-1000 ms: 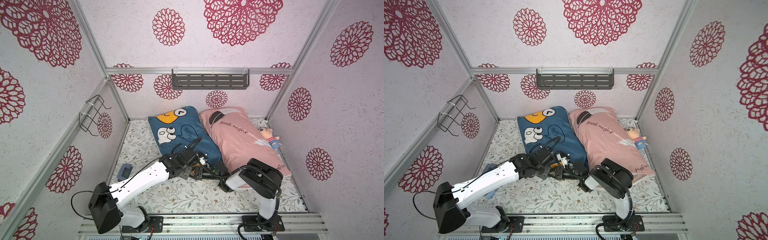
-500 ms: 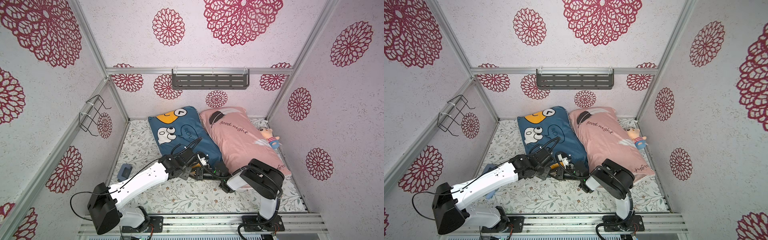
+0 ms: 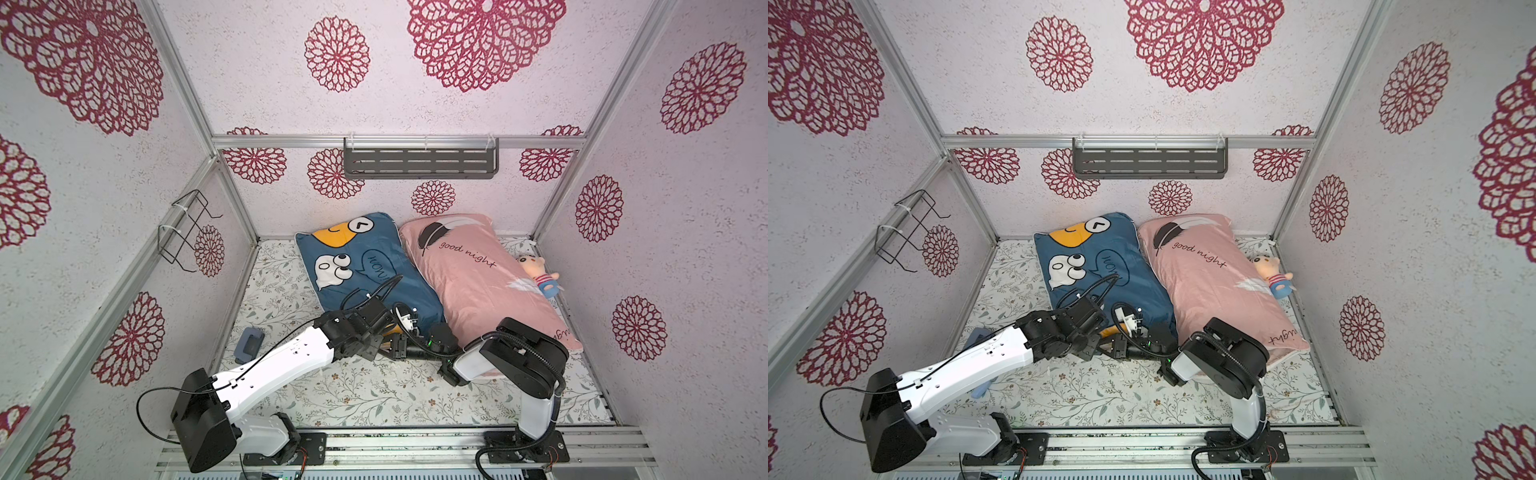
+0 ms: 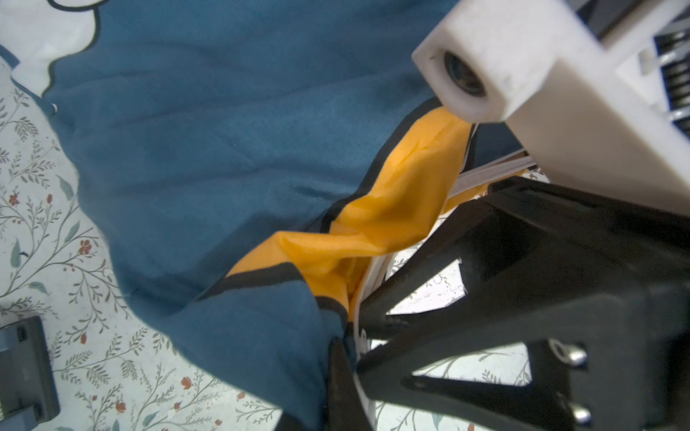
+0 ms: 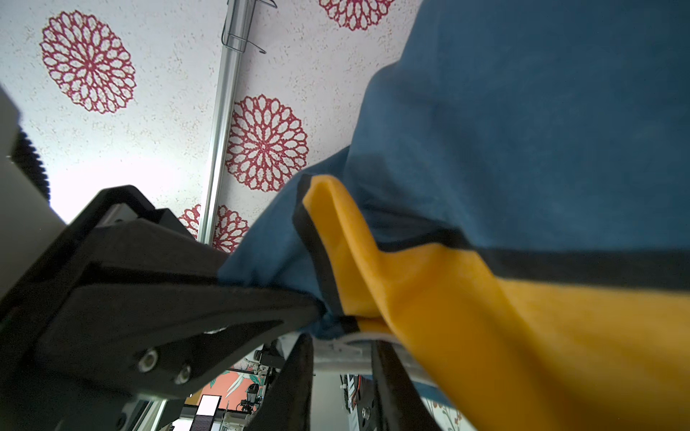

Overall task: Zip up pillowcases
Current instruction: Zip the zipper on the pillowcase.

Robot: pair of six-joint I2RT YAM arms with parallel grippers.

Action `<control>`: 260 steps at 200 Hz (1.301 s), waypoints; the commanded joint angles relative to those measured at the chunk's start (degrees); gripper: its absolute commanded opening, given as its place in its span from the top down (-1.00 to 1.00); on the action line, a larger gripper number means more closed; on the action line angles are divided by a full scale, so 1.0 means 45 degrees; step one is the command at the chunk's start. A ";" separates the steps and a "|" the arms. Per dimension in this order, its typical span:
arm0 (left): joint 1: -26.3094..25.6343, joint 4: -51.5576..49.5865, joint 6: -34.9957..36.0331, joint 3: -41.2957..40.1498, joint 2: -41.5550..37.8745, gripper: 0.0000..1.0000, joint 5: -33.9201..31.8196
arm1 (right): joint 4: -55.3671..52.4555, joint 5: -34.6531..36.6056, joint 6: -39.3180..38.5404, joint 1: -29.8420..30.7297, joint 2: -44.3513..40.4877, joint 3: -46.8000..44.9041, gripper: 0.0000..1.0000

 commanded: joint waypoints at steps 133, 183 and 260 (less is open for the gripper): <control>-0.0011 0.0750 -0.0158 -0.0260 -0.0306 1.00 0.0285 | 0.0841 0.0117 -0.0104 0.0036 -0.0668 -0.0036 0.65; -0.0019 0.0716 -0.0203 -0.0318 -0.0365 1.00 0.0308 | 0.0754 0.0155 -0.0267 -0.0003 -0.0808 -0.0192 0.73; -0.0014 0.0797 -0.0254 -0.0333 -0.0382 1.00 0.0329 | 0.0133 0.0252 -0.0675 0.0022 -0.1082 -0.0231 0.93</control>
